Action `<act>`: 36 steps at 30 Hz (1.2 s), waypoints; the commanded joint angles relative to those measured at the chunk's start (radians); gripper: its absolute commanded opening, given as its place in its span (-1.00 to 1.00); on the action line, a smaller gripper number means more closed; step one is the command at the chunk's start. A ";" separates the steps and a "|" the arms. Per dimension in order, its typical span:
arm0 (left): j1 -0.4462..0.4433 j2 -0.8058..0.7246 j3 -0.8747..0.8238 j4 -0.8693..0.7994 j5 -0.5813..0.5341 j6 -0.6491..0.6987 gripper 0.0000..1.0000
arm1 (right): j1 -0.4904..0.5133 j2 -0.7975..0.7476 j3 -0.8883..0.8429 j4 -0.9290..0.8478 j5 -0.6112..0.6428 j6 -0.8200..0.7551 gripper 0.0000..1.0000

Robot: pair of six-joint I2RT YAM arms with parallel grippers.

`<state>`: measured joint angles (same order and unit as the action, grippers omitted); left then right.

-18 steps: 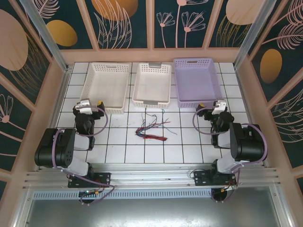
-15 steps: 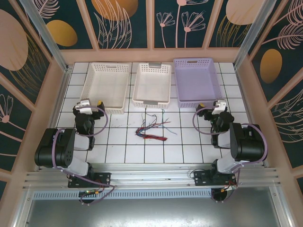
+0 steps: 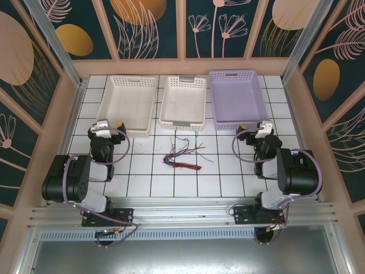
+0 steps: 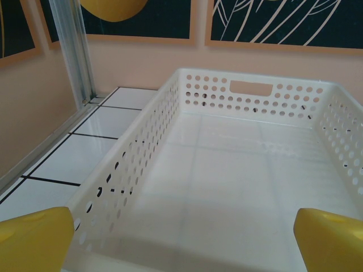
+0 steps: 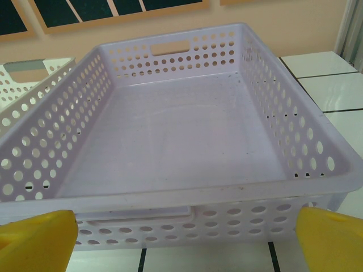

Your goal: Untangle the cables

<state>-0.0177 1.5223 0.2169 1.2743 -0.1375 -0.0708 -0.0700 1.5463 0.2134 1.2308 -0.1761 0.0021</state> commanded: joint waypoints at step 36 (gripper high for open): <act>0.003 -0.005 0.015 0.003 0.018 0.011 0.97 | 0.181 -0.638 0.148 -0.570 0.087 -0.054 0.98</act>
<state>-0.0177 1.5223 0.2169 1.2743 -0.1371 -0.0708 0.0628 0.9600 0.3157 0.7692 -0.1238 -0.0448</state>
